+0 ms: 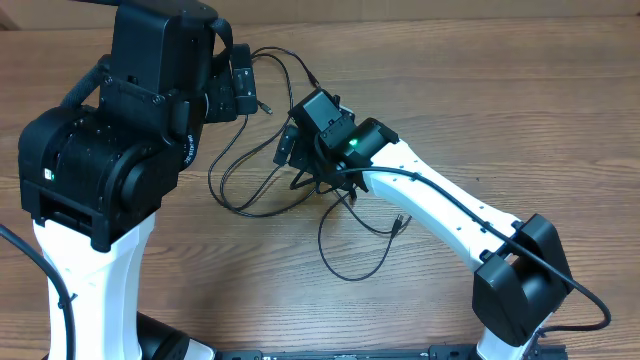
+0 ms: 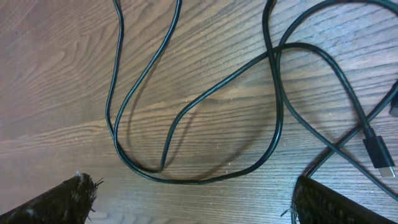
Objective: Untangle cables
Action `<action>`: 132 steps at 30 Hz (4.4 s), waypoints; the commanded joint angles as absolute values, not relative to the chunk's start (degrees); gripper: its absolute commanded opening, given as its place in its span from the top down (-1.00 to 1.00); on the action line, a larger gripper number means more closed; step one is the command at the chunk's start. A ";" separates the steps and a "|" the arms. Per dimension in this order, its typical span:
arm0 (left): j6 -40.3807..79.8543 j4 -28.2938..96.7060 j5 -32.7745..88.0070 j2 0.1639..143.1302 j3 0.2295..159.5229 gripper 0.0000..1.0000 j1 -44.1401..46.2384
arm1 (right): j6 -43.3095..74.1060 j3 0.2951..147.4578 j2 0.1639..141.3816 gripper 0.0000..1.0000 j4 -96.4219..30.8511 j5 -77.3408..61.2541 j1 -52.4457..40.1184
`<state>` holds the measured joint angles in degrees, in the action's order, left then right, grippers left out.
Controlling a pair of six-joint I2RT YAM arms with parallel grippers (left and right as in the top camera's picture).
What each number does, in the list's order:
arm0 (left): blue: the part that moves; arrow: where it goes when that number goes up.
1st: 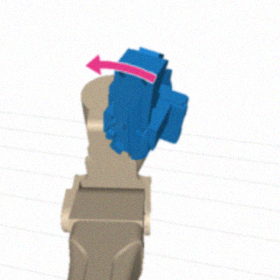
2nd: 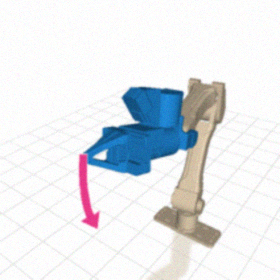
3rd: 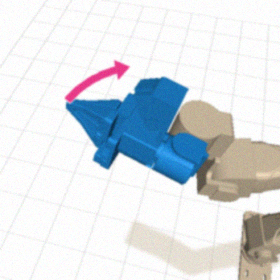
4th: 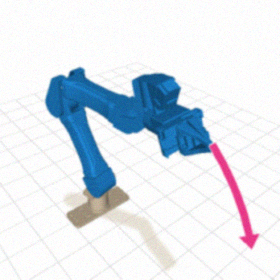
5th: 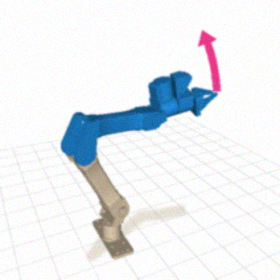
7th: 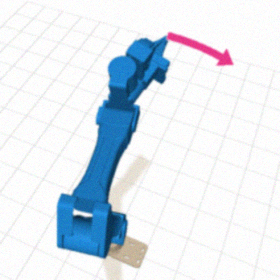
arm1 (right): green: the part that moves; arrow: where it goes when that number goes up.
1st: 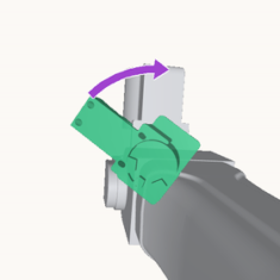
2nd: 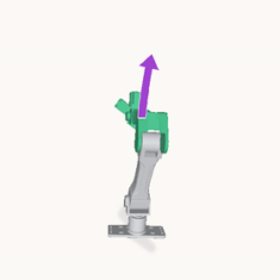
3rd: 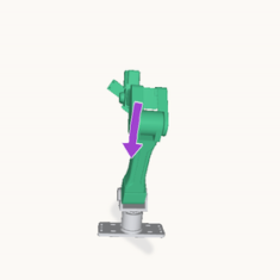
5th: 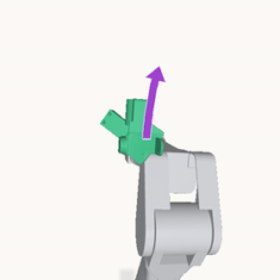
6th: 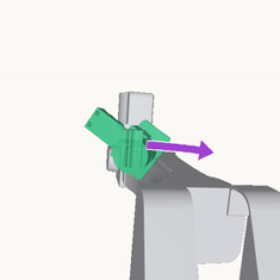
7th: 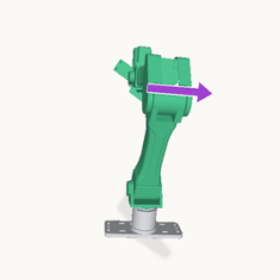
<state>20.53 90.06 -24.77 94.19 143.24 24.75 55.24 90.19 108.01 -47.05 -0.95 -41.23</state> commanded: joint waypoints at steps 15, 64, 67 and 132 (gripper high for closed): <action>19.25 91.53 -25.89 94.39 143.46 -0.99 24.67 | 55.96 90.00 119.11 -1.00 -46.78 -1.17 -41.21; 19.27 93.73 -23.92 94.43 143.41 -0.99 24.69 | 54.59 90.00 123.37 0.06 -41.69 2.87 -43.18; 19.27 94.39 -23.92 94.43 143.41 -0.99 24.69 | 54.63 89.95 124.66 0.06 -41.91 2.87 -43.22; 19.27 95.83 -16.45 100.22 143.24 -1.00 24.69 | -21.78 94.74 78.13 0.92 -13.65 10.35 1.39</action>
